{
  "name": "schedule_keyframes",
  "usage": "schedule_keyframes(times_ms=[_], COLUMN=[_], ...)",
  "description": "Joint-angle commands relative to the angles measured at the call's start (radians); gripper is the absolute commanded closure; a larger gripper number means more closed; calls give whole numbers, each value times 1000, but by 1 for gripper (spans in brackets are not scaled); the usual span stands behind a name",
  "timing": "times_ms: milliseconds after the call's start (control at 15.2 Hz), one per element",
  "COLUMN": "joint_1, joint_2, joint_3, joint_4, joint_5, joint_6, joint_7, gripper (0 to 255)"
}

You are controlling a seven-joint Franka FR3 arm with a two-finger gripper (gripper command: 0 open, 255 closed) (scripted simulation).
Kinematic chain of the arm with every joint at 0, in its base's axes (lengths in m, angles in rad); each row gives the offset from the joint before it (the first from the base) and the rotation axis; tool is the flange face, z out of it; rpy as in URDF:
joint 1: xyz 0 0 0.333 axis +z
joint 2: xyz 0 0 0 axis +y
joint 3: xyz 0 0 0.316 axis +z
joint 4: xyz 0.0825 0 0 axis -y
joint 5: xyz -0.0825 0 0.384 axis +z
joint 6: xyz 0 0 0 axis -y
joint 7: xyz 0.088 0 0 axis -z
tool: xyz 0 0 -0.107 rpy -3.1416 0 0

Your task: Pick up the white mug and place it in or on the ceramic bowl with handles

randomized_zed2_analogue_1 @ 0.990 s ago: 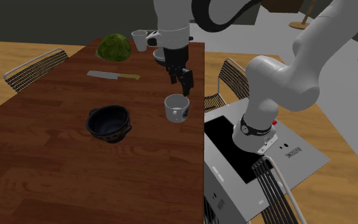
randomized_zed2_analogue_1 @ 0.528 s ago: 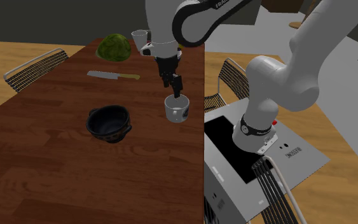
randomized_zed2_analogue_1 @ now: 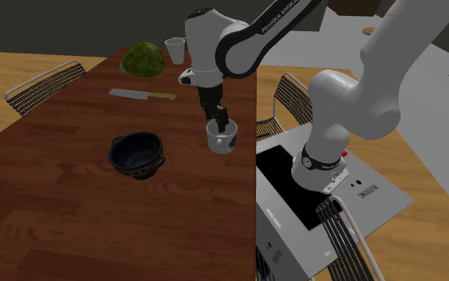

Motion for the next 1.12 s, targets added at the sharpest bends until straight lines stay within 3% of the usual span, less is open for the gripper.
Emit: schedule_keyframes(times_ms=[0, 396, 462, 1056], joint_1=[1, 1, 1, 1], joint_2=[6, 6, 6, 6], joint_3=[-3, -3, -3, -3], joint_4=[-7, -6, -6, -6], joint_5=[0, 0, 0, 0], joint_6=[12, 12, 12, 12], joint_7=[-1, -1, -1, -1], gripper=[0, 0, 255, 255])
